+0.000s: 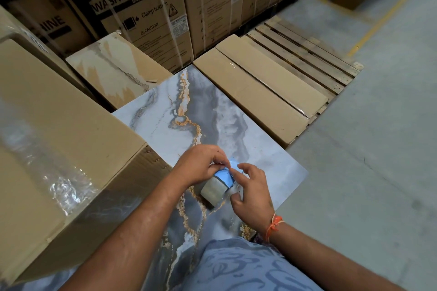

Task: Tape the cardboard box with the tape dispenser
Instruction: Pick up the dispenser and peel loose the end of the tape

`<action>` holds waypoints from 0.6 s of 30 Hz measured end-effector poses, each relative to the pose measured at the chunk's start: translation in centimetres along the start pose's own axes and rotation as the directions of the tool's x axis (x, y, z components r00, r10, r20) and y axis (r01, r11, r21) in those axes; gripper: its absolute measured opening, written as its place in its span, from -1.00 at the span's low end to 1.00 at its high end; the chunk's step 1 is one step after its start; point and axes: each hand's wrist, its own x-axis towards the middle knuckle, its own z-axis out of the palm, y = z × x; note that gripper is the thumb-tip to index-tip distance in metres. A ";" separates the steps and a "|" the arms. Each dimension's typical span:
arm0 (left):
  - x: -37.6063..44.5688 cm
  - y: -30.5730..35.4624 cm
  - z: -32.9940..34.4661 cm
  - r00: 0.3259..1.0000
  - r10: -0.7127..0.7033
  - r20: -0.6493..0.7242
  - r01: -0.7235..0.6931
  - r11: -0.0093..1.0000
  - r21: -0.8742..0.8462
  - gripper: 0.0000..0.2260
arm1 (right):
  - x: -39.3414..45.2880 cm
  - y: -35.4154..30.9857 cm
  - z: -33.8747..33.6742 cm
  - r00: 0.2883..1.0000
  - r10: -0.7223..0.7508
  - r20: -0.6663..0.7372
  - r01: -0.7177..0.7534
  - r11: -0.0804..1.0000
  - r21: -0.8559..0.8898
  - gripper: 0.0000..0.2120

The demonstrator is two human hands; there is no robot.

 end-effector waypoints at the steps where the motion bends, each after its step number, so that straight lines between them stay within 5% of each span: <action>1: -0.1 0.1 -0.2 1.000 -0.016 0.010 0.016 1.000 -0.020 -0.85 | -0.1 0.0 0.1 1.000 -0.006 -0.005 0.006 1.000 -0.004 -0.39; 6: -0.3 0.8 0.0 0.919 -0.385 0.089 0.394 0.879 -0.269 -0.80 | -0.9 0.3 -0.1 0.997 -0.060 -0.050 0.060 0.998 0.005 -0.41; 10: -0.1 1.0 1.2 0.749 -0.592 0.297 0.654 0.594 -0.468 -0.60 | -1.6 0.6 0.0 0.993 -0.107 -0.050 0.109 0.994 0.024 -0.39; 18: 0.8 2.3 2.1 0.721 -0.648 0.245 0.664 0.546 -0.511 -0.83 | -1.7 0.7 -0.5 0.998 -0.064 -0.017 0.066 0.984 0.163 -0.43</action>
